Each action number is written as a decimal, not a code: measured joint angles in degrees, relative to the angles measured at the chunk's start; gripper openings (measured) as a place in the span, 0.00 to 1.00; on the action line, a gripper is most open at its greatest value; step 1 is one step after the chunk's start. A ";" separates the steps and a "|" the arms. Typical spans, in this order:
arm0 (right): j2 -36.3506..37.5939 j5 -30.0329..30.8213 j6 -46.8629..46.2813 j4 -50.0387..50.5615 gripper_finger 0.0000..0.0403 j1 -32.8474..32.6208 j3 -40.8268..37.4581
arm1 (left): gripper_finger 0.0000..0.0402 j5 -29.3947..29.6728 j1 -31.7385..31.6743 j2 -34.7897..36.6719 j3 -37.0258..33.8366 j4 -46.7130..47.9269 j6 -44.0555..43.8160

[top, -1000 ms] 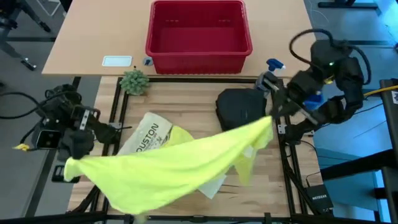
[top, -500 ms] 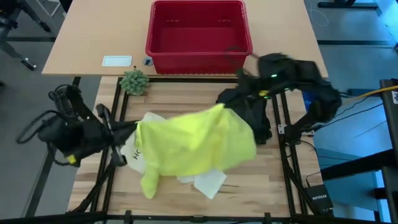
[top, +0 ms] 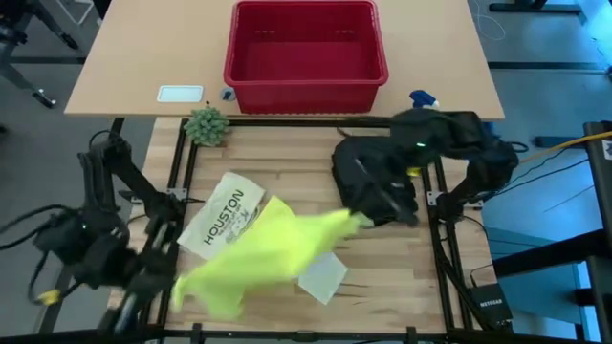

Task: Fold laundry
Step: Fold the yellow shirt

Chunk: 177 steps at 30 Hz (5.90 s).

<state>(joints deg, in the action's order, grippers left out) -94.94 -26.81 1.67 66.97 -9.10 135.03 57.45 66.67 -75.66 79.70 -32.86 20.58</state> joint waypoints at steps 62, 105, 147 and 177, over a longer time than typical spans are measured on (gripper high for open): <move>-9.19 13.66 3.75 -35.49 0.00 40.54 -37.15 | 0.00 32.55 -62.92 23.83 -38.67 -7.33 27.37; -7.64 -10.75 10.78 -20.26 0.41 35.58 -31.73 | 0.58 32.57 -65.23 38.11 -41.68 5.38 24.25; -5.44 -9.88 12.28 -9.96 0.41 35.74 -31.71 | 0.59 32.58 -32.56 36.12 -54.64 3.19 -15.70; -5.29 -14.41 15.94 -1.40 0.41 34.90 -31.68 | 0.58 -29.77 -52.91 34.24 -51.20 56.73 -67.87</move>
<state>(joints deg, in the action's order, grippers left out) -100.22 -41.22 17.61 65.57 25.79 103.35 27.68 13.76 -41.42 28.50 23.87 -47.30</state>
